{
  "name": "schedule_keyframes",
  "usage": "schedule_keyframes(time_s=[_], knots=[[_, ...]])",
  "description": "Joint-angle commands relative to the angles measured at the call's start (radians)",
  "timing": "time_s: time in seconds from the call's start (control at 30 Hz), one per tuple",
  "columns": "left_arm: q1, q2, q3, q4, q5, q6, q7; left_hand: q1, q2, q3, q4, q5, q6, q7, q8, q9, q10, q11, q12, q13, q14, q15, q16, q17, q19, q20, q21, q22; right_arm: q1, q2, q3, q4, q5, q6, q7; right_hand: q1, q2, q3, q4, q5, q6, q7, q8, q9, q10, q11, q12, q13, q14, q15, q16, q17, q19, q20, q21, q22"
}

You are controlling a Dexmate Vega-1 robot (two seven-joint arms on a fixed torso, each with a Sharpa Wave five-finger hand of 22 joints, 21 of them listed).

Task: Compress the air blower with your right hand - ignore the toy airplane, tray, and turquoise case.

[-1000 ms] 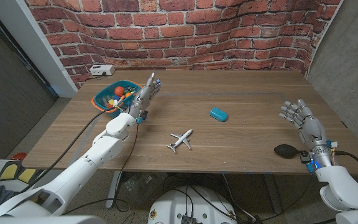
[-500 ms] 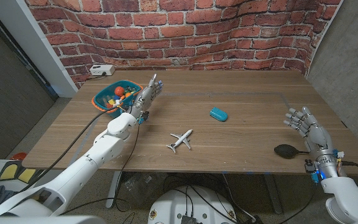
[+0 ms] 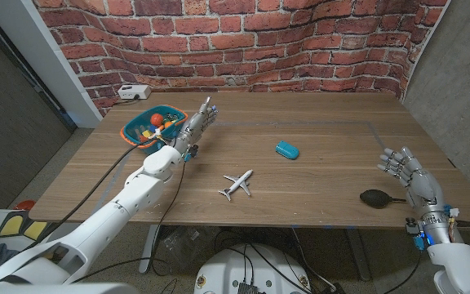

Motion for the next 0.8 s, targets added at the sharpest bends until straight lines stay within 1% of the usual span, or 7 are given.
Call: schedule_keyframes(time_s=[0.03, 0.13, 0.33, 0.57, 0.6, 0.67, 0.8], knots=[[-0.014, 0.011, 0.016, -0.021, 0.033, 0.021, 0.004, 0.005, 0.003, -0.006, -0.002, -0.001, 0.008, 0.003, -0.004, 0.003, 0.007, -0.001, -0.003, 0.002, 0.008, -0.003, -0.002, 0.004, 0.002, 0.006, -0.001, 0.003, -0.014, 0.040, 0.018, 0.019, -0.130, 0.020, -0.038, 0.014, 0.002, 0.007, -0.006, 0.004, -0.003, 0.001, 0.002, 0.002, 0.011, 0.003, 0.004, 0.003, 0.007, 0.002, 0.002, 0.001, 0.011, -0.009, -0.001, 0.003], [-0.010, 0.001, 0.014, -0.018, 0.028, 0.006, 0.006, 0.005, 0.003, -0.007, -0.002, -0.001, 0.009, 0.003, -0.004, 0.003, 0.008, -0.001, -0.004, 0.002, 0.008, -0.002, -0.002, 0.004, 0.002, 0.006, -0.001, 0.003, -0.022, 0.049, 0.025, 0.010, -0.178, 0.013, -0.058, 0.015, 0.002, 0.007, -0.006, 0.004, -0.004, -0.001, 0.001, 0.002, 0.009, 0.002, 0.003, 0.003, 0.005, 0.001, 0.001, 0.001, 0.011, -0.009, -0.002, 0.003], [-0.010, -0.006, 0.016, -0.018, 0.029, 0.000, 0.005, 0.006, 0.004, -0.008, -0.003, -0.002, 0.010, 0.002, -0.004, 0.003, 0.009, 0.000, -0.004, 0.002, 0.009, -0.003, -0.002, 0.004, 0.002, 0.007, -0.001, 0.003, -0.029, 0.084, 0.043, 0.001, -0.300, 0.017, -0.117, 0.026, 0.005, 0.011, -0.011, 0.005, 0.019, -0.019, 0.008, 0.004, 0.004, -0.005, -0.001, 0.003, 0.006, -0.002, -0.003, 0.000, 0.014, -0.009, -0.008, 0.003], [-0.003, 0.007, 0.012, -0.030, 0.029, 0.011, 0.010, 0.007, 0.005, -0.008, -0.003, -0.003, 0.011, 0.003, -0.005, 0.003, 0.010, 0.000, -0.004, 0.002, 0.010, -0.003, -0.002, 0.004, 0.002, 0.007, -0.001, 0.003, -0.033, 0.106, 0.056, -0.006, -0.356, -0.003, -0.147, 0.045, 0.006, 0.016, -0.020, 0.006, -0.018, -0.022, -0.009, 0.004, -0.007, -0.011, -0.010, 0.003, -0.003, -0.006, -0.010, -0.002, 0.009, -0.011, -0.019, 0.003], [-0.002, 0.009, 0.009, -0.030, 0.027, 0.014, 0.011, 0.007, 0.005, -0.009, -0.003, -0.003, 0.011, 0.003, -0.005, 0.003, 0.010, 0.000, -0.004, 0.002, 0.010, -0.003, -0.002, 0.004, 0.002, 0.007, -0.001, 0.003, -0.032, 0.111, 0.057, -0.005, -0.363, -0.006, -0.153, 0.048, 0.006, 0.017, -0.021, 0.006, -0.019, -0.024, -0.009, 0.004, -0.010, -0.018, -0.011, 0.003, -0.005, -0.007, -0.012, -0.002, 0.008, -0.011, -0.021, 0.003], [0.002, 0.012, 0.004, -0.030, 0.024, 0.015, 0.017, 0.008, 0.006, -0.009, -0.003, -0.003, 0.011, 0.003, -0.005, 0.003, 0.010, 0.000, -0.004, 0.002, 0.010, -0.003, -0.002, 0.004, 0.003, 0.007, -0.002, 0.003, -0.030, 0.120, 0.059, -0.005, -0.389, -0.010, -0.170, 0.056, 0.004, 0.018, -0.025, 0.006, -0.001, -0.052, -0.003, 0.004, -0.008, -0.043, -0.013, 0.003, 0.000, -0.010, -0.011, -0.002, 0.010, -0.012, -0.026, 0.003], [0.007, 0.011, -0.003, -0.028, 0.025, -0.002, 0.020, 0.008, 0.006, -0.009, -0.003, -0.004, 0.014, 0.004, -0.005, 0.003, 0.013, 0.000, -0.003, 0.002, 0.012, -0.002, -0.002, 0.004, 0.003, 0.007, -0.002, 0.003, -0.035, 0.122, 0.068, -0.021, -0.448, -0.037, -0.190, 0.072, 0.002, 0.021, -0.030, 0.007, 0.043, -0.073, 0.011, 0.005, 0.002, -0.057, -0.012, 0.002, 0.009, -0.023, -0.010, -0.003, 0.023, -0.020, -0.030, 0.003]])
